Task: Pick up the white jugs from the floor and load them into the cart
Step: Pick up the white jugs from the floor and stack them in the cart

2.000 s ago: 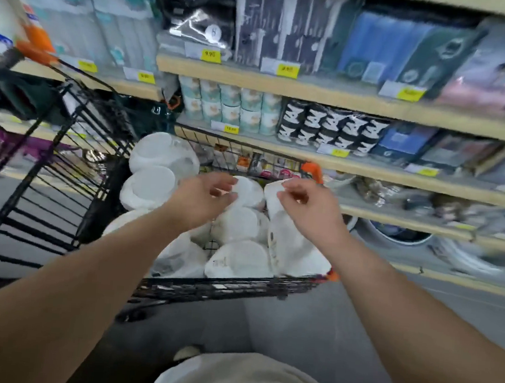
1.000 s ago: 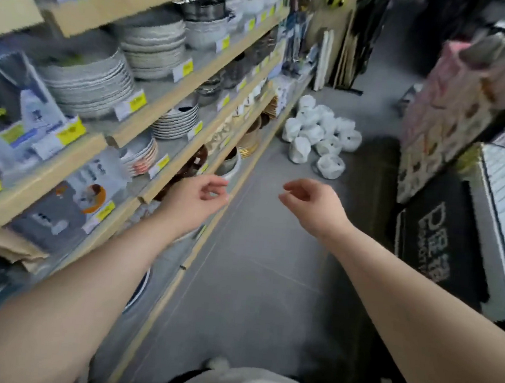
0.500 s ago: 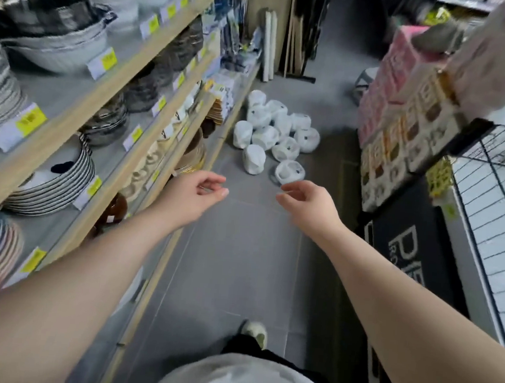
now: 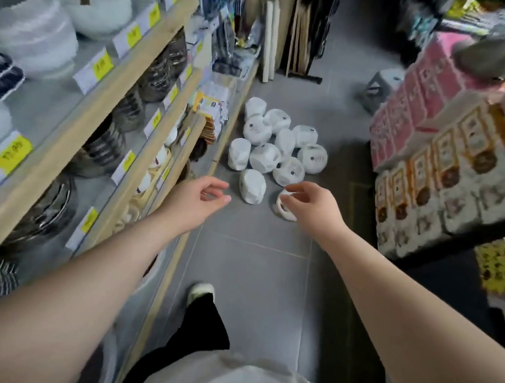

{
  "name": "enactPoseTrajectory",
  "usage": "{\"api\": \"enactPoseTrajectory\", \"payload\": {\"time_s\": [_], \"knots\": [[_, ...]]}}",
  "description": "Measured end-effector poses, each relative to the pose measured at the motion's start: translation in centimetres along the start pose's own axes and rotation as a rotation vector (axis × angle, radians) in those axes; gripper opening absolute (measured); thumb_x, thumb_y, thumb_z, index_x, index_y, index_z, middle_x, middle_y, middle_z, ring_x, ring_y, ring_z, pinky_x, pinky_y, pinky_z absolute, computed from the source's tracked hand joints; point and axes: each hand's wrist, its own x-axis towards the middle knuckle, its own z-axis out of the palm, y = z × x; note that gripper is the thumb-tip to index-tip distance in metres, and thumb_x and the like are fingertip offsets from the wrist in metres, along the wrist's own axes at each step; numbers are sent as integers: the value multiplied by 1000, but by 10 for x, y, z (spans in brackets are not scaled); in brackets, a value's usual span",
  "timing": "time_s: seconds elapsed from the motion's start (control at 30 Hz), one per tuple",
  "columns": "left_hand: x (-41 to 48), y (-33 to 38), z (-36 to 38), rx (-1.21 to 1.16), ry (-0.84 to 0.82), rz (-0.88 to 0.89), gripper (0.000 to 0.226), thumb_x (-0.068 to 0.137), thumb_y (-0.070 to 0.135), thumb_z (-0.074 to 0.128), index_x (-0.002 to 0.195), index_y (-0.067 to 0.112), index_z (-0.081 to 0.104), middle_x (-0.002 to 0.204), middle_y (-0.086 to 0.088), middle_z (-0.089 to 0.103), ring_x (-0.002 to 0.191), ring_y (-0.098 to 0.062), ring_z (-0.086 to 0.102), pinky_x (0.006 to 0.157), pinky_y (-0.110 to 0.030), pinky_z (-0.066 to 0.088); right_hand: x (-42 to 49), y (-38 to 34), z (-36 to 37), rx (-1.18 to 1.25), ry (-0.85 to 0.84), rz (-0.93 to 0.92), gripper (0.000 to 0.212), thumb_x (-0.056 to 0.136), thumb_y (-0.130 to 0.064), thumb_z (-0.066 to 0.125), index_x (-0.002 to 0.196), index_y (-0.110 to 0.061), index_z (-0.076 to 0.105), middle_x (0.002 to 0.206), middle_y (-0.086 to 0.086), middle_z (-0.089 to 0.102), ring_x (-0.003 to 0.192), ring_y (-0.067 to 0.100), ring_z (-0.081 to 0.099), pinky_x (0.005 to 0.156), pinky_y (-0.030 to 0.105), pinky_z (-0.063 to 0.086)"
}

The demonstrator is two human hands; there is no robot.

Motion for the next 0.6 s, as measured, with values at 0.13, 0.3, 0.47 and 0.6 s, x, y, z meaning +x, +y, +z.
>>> {"api": "enactPoseTrajectory", "payload": {"time_s": [0.13, 0.3, 0.47, 0.6], "knots": [[97, 3, -19, 20, -80, -3, 21, 88, 26, 70, 108, 28, 65, 94, 11, 66, 94, -17, 63, 92, -32, 49, 79, -23, 7, 31, 52, 82, 26, 87, -31, 64, 111, -21, 67, 86, -13, 64, 75, 11, 63, 64, 32, 57], [201, 14, -27, 57, -172, 0, 24, 89, 25, 68, 113, 24, 64, 92, 16, 63, 89, -7, 60, 87, -27, 50, 162, -28, 13, 60, 95, 141, 23, 85, -33, 64, 106, -25, 68, 86, -15, 67, 86, 10, 64, 73, 26, 52], [291, 12, -11, 105, -225, -53, 28, 90, 27, 66, 118, 24, 63, 94, 15, 62, 89, -5, 59, 82, -22, 45, 255, -5, 13, 76, 51, 236, 26, 88, -29, 63, 112, -19, 67, 97, -3, 68, 74, 5, 58, 61, 19, 42], [364, -10, 12, 103, -216, -139, 30, 91, 29, 65, 120, 28, 61, 95, 19, 61, 93, -4, 58, 87, -27, 45, 340, 22, 21, 76, 1, 293, 25, 88, -28, 64, 112, -18, 66, 98, -2, 66, 82, 12, 60, 72, 26, 44]]}}
